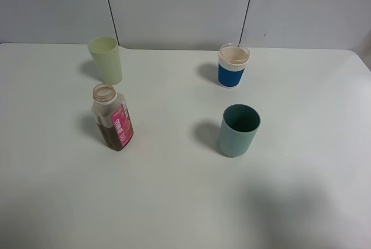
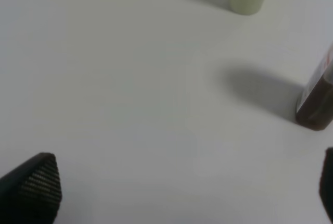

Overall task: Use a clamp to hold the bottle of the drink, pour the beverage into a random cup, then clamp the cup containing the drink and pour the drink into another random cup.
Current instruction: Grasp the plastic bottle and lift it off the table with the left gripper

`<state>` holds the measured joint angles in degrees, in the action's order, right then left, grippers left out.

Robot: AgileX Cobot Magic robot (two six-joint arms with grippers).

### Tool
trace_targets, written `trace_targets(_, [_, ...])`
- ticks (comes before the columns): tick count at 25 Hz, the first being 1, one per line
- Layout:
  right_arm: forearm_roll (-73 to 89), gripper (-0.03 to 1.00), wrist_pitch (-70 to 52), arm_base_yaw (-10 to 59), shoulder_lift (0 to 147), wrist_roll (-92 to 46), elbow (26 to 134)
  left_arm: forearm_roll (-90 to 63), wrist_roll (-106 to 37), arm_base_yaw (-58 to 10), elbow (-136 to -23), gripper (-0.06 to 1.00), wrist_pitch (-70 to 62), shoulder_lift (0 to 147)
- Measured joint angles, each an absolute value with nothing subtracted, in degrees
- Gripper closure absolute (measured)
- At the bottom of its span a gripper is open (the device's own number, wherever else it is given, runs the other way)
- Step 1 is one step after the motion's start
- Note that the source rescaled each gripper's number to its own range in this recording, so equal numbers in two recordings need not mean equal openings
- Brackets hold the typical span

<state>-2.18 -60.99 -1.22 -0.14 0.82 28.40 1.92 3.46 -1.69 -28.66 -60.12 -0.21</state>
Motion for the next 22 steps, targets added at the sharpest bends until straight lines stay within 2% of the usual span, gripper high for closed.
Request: trace_targets(22, [-2.2,-0.03,-61.0,-1.2,-0.1,0.8,28.4,1.9,3.5,-1.7,-29.5,-0.06,-58.4,-0.2])
